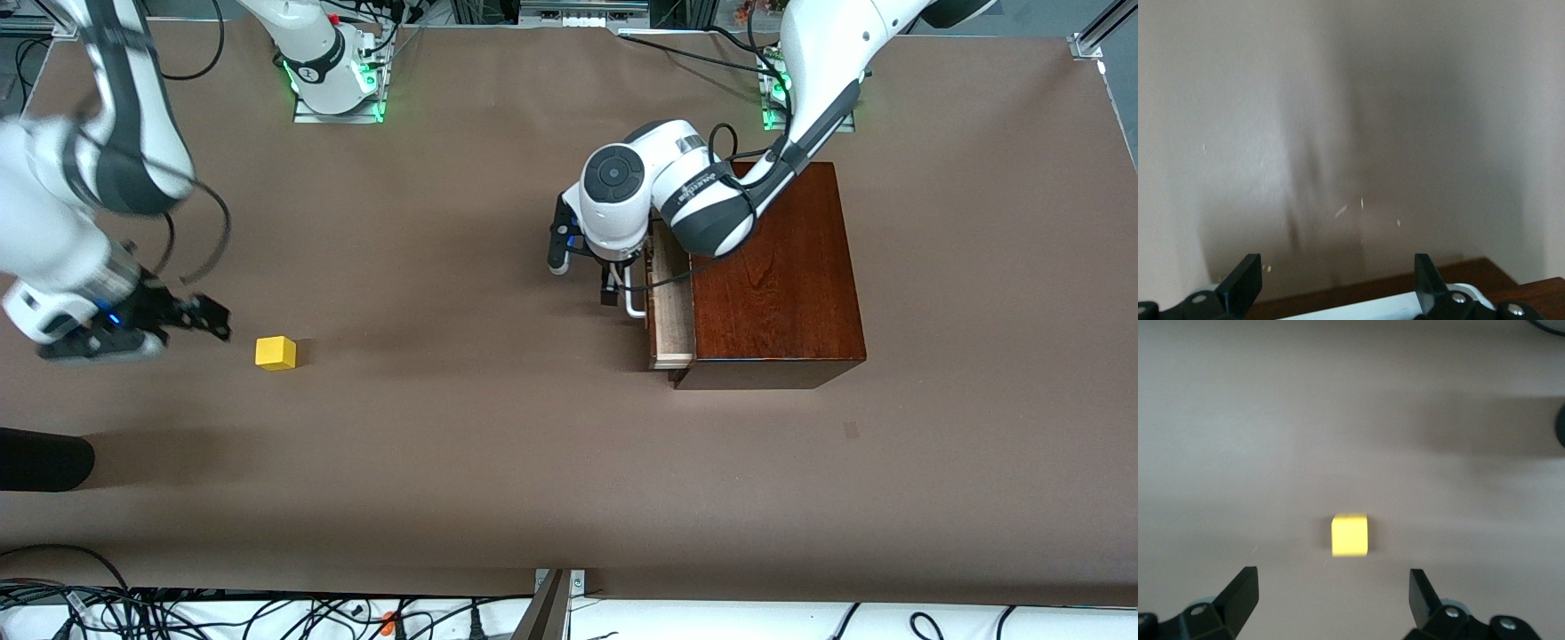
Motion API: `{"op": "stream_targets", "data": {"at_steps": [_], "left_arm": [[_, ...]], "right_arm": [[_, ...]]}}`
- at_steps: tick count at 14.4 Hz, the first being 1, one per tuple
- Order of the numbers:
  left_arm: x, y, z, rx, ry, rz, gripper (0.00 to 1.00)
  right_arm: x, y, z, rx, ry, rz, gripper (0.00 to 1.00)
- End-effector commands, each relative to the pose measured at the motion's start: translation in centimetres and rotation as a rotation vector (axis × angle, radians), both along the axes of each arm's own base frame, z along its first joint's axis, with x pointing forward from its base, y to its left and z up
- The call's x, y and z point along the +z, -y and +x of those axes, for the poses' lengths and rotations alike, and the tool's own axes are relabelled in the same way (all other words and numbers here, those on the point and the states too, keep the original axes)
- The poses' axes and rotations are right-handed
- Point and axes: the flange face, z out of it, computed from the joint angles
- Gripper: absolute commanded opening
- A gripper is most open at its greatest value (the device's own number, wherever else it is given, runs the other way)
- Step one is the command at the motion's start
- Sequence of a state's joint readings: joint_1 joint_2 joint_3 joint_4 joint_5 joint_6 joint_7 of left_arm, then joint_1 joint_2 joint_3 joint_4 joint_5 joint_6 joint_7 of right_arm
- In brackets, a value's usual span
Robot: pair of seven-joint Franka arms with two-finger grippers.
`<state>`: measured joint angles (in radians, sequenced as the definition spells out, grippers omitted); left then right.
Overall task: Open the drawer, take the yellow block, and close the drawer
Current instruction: 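Push the drawer shut into the box with the left gripper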
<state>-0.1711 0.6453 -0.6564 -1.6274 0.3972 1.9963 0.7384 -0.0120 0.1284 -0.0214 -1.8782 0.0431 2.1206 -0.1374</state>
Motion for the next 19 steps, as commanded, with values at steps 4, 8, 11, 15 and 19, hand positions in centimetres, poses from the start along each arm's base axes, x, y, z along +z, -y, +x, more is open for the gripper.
{"op": "stream_targets", "data": {"at_steps": [4, 8, 11, 15, 19], "left_arm": [[1.5, -3.7, 1.7, -0.022, 0.024, 0.067, 1.0], [1.6, -3.7, 1.8, -0.019, 0.025, 0.066, 1.0], [1.7, -4.2, 2.1, -0.012, 0.025, 0.067, 1.0], [1.9, -4.2, 2.0, -0.011, 0.024, 0.072, 1.0], [1.9, -4.5, 2.1, -0.005, 0.016, 0.084, 1.0]], "right_arm": [[10.8, -1.0, -2.5, -0.007, -0.121, 0.018, 1.0], [11.5, -1.1, -2.8, -0.003, -0.125, 0.013, 1.0], [12.5, -1.5, -2.5, 0.01, -0.104, 0.007, 1.0], [14.0, -1.4, -2.2, 0.015, -0.075, 0.006, 1.0], [14.4, -0.5, -2.7, 0.015, -0.106, 0.003, 1.0]]}}
